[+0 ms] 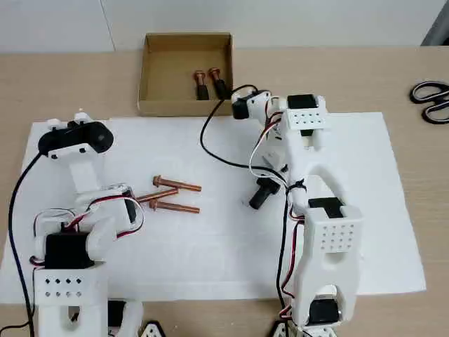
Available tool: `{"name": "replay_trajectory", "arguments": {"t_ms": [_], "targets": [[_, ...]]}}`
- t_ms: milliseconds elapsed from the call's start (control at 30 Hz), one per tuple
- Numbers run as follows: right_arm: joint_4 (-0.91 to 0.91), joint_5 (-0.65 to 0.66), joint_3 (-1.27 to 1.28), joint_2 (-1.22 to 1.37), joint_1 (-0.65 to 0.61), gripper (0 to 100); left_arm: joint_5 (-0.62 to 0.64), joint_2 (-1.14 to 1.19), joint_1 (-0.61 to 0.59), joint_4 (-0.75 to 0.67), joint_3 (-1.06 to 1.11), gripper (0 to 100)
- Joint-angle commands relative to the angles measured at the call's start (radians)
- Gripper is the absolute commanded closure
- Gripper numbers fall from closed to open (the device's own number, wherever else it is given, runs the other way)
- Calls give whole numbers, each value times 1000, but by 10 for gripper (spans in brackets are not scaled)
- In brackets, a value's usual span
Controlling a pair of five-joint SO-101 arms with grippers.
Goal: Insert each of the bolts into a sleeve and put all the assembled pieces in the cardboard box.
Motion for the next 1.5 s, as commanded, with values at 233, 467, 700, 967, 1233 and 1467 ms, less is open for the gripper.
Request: {"name": "replay_trajectory", "arguments": {"t_ms": [233, 467, 700, 967, 1233, 1467], "targets": [[-2, 6, 8, 5, 8, 879, 3, -17, -5, -26, -4, 994], [-19, 6, 8, 44, 8, 877, 5, -17, -5, -23, -4, 994], [-24, 8, 5, 91, 4, 879, 3, -17, -6, -26, 35, 994], [-5, 3, -20, 91, 7, 934, 5, -17, 0, -29, 33, 994], [148, -57, -192, 93, 5, 952, 5, -17, 0, -60, 35, 994], [268, -71, -328, 91, 2, 991, 6, -17, -3, -86, 31, 994]]}}
